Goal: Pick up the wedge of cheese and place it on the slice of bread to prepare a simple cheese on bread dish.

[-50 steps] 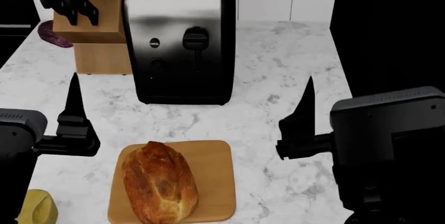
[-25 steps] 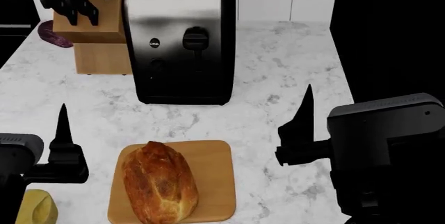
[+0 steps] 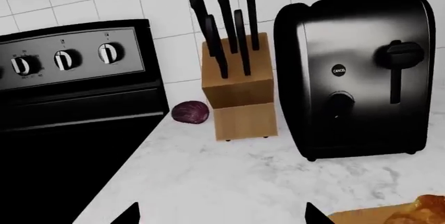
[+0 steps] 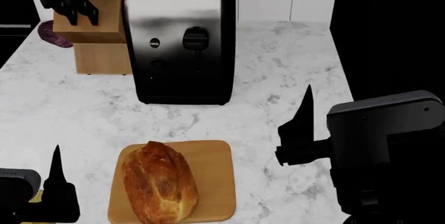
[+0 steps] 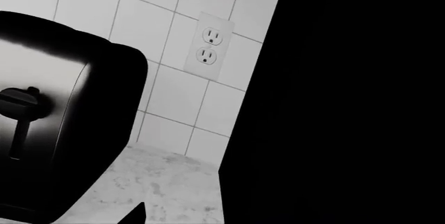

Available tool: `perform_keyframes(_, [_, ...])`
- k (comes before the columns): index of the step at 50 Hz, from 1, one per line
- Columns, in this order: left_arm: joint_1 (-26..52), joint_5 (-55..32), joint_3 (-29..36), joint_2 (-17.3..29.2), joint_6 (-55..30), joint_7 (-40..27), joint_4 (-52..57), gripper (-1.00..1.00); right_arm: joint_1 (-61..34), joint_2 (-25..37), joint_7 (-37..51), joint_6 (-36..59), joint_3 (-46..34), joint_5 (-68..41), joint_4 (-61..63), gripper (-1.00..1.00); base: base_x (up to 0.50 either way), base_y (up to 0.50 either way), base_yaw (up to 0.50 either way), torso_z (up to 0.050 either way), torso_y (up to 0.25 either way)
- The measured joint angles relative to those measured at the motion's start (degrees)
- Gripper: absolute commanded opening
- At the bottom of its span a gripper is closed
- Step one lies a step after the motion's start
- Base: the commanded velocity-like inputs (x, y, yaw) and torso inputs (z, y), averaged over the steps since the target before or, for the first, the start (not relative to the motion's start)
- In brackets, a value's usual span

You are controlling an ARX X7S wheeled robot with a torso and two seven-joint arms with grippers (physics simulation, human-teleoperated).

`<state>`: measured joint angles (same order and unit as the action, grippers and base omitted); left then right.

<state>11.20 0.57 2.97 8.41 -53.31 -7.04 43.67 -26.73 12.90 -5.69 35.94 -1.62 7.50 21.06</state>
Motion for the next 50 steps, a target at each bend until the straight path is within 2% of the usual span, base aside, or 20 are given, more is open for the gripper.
perform_keyframes(14, [-4.6,-1.3,-1.6,0.1,-0.2,-0.3,0.6,1.00,-0.1,0.3,0.4,0.1,-0.2,-0.4,-0.1,1.00,0.00,0.00,0.00,0.000,0.000])
perform_keyframes(50, [-16.7,-5.6,-5.3,0.2,9.7,-0.5,-4.6,1.00,0.0,1.3,1.4,-1.3,-1.3,-0.9,-1.7,1.00,0.00,0.00,0.00,0.000,0.000])
